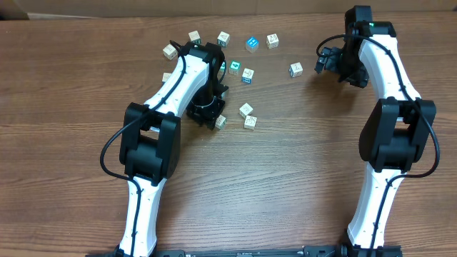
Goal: Form a circle
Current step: 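Move the left gripper up toward the arc's upper left blocks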
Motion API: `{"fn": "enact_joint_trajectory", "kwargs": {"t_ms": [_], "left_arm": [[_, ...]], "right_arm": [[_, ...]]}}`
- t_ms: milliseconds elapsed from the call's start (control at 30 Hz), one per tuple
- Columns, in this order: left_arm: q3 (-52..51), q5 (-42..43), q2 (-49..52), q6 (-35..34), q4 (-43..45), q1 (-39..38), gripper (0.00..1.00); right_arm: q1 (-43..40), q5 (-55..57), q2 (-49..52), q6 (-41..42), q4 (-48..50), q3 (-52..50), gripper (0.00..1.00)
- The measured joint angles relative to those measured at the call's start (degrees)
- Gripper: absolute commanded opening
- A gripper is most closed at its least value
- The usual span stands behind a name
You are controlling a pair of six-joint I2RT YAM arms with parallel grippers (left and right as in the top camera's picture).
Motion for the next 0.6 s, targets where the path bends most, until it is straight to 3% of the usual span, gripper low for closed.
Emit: {"fn": "enact_joint_trajectory", "kwargs": {"t_ms": [200, 467, 600], "left_arm": [[-0.02, 3.43, -0.81, 0.81, 0.04, 0.24, 0.31], [-0.11, 5.09, -8.96, 1.68, 0.96, 1.25, 0.36], [-0.37, 5.33, -9.81, 2.03, 1.44, 1.25, 0.51]], "right_arm": [[0.0, 0.0, 0.0, 0.0, 0.0, 0.0, 1.0], [0.0, 0.0, 0.0, -0.02, 0.02, 0.0, 1.0], [0.0, 0.0, 0.02, -0.02, 0.04, 0.0, 1.0]]}}
